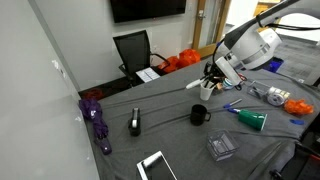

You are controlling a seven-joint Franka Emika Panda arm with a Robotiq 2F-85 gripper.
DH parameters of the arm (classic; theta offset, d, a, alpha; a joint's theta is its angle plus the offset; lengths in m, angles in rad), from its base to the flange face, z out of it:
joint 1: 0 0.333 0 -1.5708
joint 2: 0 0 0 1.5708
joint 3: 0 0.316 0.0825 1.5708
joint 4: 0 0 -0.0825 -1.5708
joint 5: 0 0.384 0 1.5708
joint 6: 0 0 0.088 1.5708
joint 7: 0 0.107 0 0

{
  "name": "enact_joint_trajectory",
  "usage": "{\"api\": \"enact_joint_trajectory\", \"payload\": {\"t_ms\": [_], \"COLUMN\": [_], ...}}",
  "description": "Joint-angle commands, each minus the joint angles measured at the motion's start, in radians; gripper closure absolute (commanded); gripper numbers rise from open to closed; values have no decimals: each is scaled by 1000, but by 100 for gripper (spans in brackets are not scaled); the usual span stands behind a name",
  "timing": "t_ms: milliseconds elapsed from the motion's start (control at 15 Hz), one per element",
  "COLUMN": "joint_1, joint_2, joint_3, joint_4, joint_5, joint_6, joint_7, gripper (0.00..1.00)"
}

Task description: Remove the white object from the clear case on the left and put it on the table

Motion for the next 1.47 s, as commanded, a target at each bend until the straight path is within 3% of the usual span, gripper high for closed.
{"api": "enact_joint_trajectory", "payload": {"t_ms": [0,533,667,1200,1333,1400], "joint_1": [-22,-14,-9,-7,-1,1], "joint_2": [112,286,309,330,315,304], "joint_3": [14,9,3,1,-2,-2], "joint_4": [108,234,242,245,225,211], "joint_5": [62,97,73,60,39,27], "joint_6": [-38,-23,-31,-32,-39,-44], "joint_7": [-78,-140,-111,-110,-105,-109], "gripper": [98,98,66,10,0,0]}}
